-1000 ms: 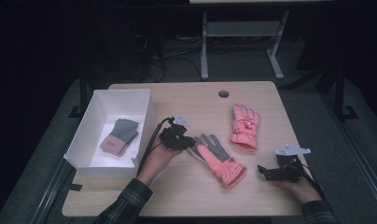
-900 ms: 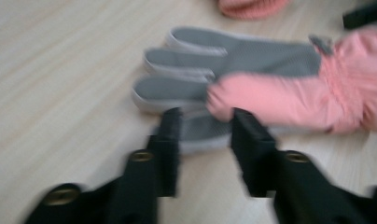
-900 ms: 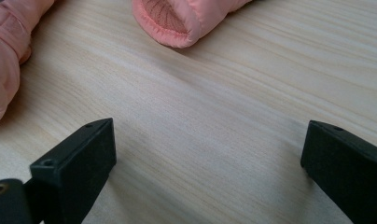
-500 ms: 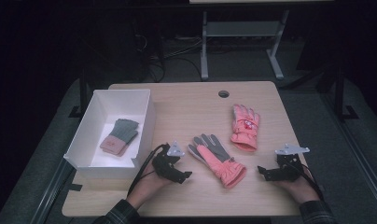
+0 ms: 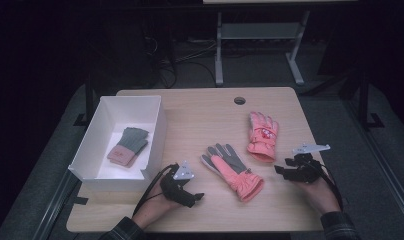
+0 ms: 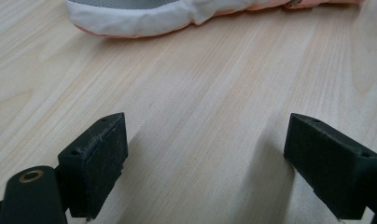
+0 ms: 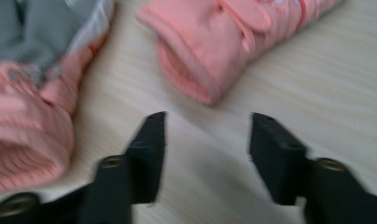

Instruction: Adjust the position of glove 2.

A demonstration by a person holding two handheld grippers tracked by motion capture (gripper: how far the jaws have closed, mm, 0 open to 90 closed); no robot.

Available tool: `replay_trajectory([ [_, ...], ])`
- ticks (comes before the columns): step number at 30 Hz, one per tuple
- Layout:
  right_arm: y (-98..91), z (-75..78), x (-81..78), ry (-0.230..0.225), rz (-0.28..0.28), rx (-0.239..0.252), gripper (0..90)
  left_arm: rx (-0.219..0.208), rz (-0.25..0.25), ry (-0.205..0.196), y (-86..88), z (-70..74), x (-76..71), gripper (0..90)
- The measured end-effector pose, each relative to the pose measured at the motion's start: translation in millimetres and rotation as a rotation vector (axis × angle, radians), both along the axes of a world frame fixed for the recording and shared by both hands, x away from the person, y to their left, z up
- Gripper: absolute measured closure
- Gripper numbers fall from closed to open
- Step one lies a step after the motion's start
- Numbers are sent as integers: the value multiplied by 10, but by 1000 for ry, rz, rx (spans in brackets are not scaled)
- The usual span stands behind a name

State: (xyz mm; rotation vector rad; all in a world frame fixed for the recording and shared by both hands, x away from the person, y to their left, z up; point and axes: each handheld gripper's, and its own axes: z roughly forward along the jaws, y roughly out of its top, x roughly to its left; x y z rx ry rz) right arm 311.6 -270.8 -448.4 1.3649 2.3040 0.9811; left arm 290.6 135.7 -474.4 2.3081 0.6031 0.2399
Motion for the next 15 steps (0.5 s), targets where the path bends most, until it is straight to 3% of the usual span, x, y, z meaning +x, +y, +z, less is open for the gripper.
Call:
replay_trajectory([
  [5, 57, 183, 174, -1, 15, 51, 896, -35, -6, -17, 9, -34, -10, 127],
  [9, 116, 280, 318, -22, 40, 68, 900, -34, -6, -16, 9, -33, -10, 128],
  [15, 284, 344, 582, -17, 78, 110, 900, -32, -5, -13, 10, -29, -10, 128],
])
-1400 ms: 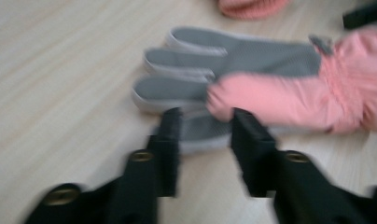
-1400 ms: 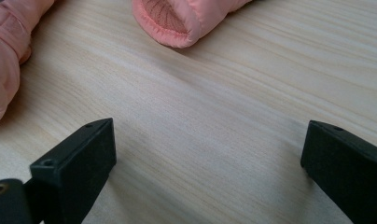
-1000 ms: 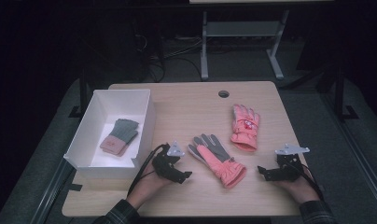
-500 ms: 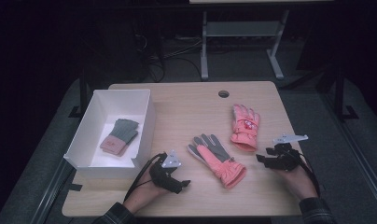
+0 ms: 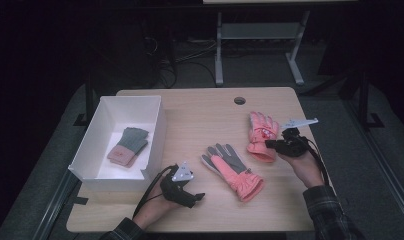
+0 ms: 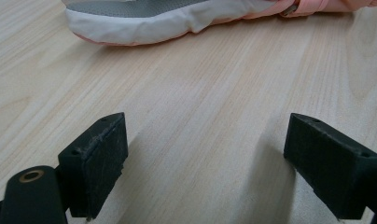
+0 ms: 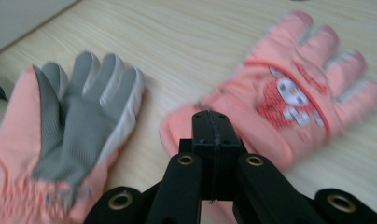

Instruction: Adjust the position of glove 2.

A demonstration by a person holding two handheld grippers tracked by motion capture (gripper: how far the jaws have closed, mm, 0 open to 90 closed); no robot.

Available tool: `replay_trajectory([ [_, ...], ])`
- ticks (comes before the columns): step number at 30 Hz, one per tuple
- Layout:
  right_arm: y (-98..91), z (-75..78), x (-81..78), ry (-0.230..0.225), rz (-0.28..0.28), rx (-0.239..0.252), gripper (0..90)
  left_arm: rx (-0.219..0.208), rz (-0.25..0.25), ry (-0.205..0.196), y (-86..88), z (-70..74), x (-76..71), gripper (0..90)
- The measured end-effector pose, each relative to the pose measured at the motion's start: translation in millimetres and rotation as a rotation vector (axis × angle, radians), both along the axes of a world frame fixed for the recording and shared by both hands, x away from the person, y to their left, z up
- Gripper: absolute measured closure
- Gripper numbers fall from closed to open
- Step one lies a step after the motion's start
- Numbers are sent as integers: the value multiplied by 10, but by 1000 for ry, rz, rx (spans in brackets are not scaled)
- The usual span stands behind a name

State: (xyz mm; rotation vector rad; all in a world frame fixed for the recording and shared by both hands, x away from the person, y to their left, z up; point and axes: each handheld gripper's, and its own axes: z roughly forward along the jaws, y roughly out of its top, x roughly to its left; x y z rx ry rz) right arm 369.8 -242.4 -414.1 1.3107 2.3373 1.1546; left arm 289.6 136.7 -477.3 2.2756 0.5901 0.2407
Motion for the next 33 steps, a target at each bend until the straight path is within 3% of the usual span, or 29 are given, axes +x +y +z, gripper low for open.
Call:
replay_trajectory([
  [8, 274, -29, 359, 22, 41, 29, 900, 1, -4, -2, 0, -1, 4, 127],
  [16, 491, -207, 559, 80, 57, -33, 900, 6, -6, -4, 3, 0, 6, 127],
  [19, 500, -258, 559, 94, 58, -68, 900, 1, -5, -3, 1, -2, 5, 127],
  [25, 471, -232, 469, 102, 71, -78, 900, 1, -5, 0, 2, 0, 5, 127],
  [33, 247, -208, 259, 121, 79, -81, 900, 1, -10, 0, 7, 0, 9, 127],
])
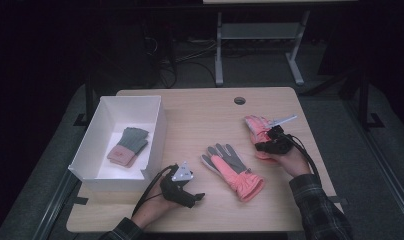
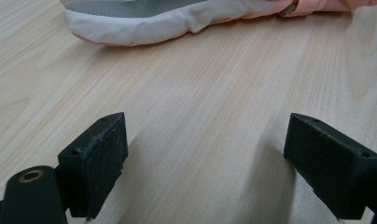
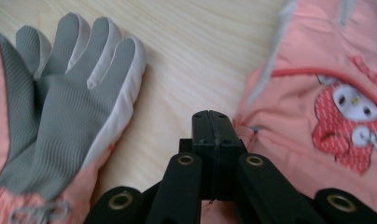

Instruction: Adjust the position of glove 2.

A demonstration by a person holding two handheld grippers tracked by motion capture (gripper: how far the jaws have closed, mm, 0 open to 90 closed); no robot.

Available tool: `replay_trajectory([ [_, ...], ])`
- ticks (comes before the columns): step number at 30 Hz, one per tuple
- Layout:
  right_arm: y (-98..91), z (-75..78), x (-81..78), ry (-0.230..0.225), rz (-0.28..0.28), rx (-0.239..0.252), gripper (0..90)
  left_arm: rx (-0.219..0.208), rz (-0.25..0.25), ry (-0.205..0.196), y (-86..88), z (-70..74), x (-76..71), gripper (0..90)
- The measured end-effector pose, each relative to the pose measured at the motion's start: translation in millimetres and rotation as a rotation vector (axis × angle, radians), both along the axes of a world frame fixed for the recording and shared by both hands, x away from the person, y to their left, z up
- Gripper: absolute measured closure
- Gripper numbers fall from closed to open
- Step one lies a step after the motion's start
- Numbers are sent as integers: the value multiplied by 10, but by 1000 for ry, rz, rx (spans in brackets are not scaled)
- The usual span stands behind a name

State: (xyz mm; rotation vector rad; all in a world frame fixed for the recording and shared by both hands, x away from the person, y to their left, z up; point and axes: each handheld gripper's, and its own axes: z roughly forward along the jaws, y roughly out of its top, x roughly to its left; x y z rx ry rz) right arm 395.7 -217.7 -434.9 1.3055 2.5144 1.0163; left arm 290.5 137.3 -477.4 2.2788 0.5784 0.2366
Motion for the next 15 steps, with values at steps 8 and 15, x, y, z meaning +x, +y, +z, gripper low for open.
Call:
replay_trajectory([
  [8, -303, -9, -179, 18, -33, -1, 900, 0, 0, -1, 0, 0, 0, 128],
  [15, -410, 105, -144, 14, -4, 29, 783, 1, 0, 0, 1, 1, 0, 128],
])
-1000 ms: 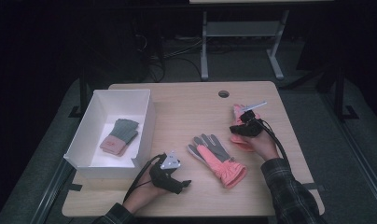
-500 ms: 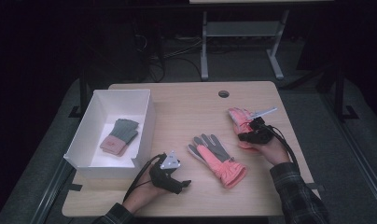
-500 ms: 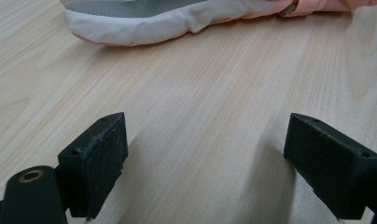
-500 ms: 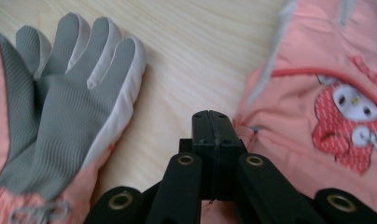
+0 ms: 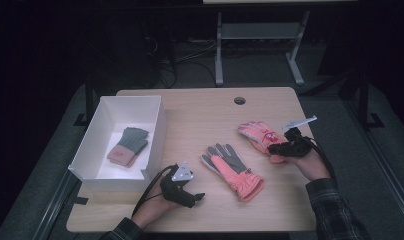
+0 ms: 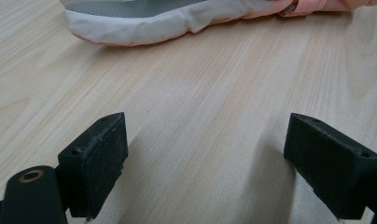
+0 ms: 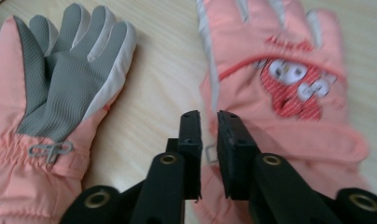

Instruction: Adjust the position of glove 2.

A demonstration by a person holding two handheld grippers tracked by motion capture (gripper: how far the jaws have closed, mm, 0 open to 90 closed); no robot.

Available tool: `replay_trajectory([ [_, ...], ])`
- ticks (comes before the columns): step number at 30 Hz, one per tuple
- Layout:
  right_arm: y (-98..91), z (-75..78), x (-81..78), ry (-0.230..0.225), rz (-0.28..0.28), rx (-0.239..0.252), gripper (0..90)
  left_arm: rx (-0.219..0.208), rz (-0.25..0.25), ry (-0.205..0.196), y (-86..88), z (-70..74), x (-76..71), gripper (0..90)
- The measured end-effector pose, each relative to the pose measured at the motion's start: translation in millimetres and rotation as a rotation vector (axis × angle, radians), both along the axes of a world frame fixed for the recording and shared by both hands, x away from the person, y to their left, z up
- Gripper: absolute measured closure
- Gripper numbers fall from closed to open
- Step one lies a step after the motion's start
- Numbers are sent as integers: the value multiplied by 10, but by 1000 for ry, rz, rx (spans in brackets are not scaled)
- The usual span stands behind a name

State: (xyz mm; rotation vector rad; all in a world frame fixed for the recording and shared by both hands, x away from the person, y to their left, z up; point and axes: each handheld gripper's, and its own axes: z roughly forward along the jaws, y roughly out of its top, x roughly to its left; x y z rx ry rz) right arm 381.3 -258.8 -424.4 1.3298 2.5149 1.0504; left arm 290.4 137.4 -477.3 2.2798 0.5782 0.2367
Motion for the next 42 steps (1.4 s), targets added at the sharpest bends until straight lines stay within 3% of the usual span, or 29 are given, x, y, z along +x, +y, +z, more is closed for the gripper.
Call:
replay_trajectory([
  [6, 23, 76, 192, -29, 3, -9, 626, -1, 0, -1, -1, -1, 0, 128],
  [17, -18, -110, 419, -5, -1, -36, 581, -1, 0, -1, -1, -1, 0, 128],
  [21, 55, -188, 427, -18, 11, -97, 631, -1, 0, -1, -1, -1, 0, 128],
  [25, 67, -215, 427, -22, 10, -112, 726, 0, 0, -1, -1, -2, 0, 128],
  [31, 44, -225, 426, -31, 18, -101, 865, 0, 0, -1, -1, -1, 0, 127],
  [42, -30, -100, 354, -37, -15, -40, 891, 0, 0, 0, -2, 0, 1, 127],
])
